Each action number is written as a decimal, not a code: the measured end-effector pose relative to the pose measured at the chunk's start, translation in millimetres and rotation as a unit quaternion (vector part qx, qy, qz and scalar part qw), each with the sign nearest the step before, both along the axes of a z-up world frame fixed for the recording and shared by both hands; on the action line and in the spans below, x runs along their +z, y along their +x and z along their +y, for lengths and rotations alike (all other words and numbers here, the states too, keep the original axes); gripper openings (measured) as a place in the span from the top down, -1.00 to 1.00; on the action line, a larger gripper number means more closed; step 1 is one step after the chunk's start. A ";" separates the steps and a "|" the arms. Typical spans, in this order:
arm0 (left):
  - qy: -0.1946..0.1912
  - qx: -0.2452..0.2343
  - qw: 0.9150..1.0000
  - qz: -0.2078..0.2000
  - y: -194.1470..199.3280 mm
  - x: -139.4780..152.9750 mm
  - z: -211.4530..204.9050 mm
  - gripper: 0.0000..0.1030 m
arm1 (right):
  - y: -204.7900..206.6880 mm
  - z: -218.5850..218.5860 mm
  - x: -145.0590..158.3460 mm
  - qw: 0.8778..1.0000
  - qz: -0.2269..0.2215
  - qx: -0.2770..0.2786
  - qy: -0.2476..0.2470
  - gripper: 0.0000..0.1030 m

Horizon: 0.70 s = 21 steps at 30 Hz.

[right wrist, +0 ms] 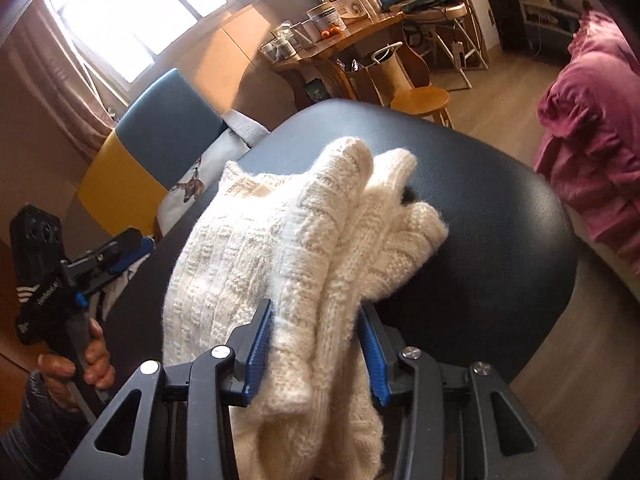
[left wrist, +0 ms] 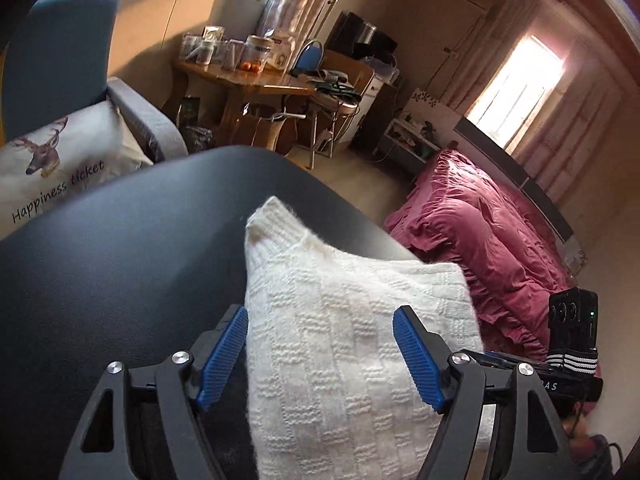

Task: Fold clothes
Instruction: 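Smooth the folded sweater flat with both grippers and open them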

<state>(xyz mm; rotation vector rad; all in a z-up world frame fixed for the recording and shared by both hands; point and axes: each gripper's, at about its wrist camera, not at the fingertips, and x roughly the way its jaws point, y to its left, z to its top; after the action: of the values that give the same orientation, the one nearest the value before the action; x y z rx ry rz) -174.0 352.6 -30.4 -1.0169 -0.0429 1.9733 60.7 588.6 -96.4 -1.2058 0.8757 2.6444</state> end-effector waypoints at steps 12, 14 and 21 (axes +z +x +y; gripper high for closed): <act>-0.008 -0.013 1.000 -0.010 9.2 -12.3 50.1 -0.51 | -19.1 -62.8 39.8 0.969 0.051 0.132 0.200 0.23; -0.024 -0.025 0.999 -0.009 11.8 -21.3 56.9 -0.51 | -25.0 -60.0 10.9 0.970 0.021 0.147 0.194 0.26; -0.101 -0.011 0.993 0.066 40.9 -63.3 84.7 -0.58 | -6.8 -40.7 -33.6 0.985 0.058 0.097 0.134 0.27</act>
<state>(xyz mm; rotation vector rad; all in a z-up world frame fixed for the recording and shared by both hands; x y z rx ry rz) -133.1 437.3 -93.7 -1.0054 0.2443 2.0501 53.9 547.9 -130.0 -1.1320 0.4125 2.8925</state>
